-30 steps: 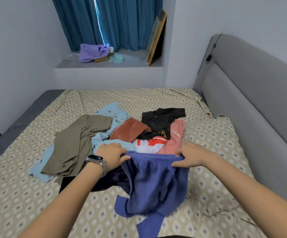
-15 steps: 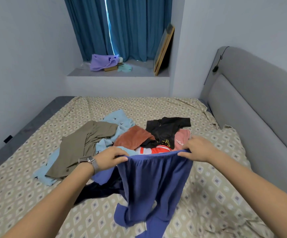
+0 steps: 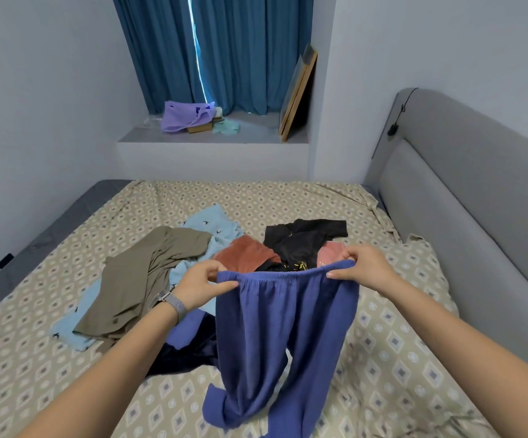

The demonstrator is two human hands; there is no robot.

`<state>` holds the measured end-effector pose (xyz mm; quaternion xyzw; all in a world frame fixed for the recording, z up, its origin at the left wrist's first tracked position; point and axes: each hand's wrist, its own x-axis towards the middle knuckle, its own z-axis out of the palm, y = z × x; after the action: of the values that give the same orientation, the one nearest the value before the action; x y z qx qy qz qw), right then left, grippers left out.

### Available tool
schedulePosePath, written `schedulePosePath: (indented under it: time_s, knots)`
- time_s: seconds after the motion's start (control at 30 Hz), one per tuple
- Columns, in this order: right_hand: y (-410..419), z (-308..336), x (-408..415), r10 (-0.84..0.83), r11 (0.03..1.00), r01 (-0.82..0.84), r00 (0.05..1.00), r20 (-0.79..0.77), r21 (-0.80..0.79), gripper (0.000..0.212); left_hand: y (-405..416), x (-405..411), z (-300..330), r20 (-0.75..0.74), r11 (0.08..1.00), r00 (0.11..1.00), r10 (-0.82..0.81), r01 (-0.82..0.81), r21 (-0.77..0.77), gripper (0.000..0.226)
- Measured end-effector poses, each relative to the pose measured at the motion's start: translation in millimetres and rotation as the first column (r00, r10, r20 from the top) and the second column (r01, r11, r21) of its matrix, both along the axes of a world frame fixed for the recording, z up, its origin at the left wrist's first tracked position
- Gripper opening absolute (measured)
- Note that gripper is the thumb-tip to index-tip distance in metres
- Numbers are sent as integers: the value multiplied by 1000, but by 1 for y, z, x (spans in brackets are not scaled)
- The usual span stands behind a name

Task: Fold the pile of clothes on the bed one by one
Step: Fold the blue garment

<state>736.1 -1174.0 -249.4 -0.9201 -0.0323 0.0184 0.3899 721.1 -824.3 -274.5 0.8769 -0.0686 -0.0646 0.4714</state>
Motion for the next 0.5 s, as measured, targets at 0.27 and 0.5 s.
schedulePosePath:
  time_s: [0.27,0.5]
  knots:
    - [-5,-41,12,-74,996,87,834,-546,-3,59,-6,7,-22,-233,986,964,130,-151,-75,22]
    - [13,-58,1,-171,911,368,747,-642,185,36,-36,-6,-41,-656,798,726,208,-514,-316,4]
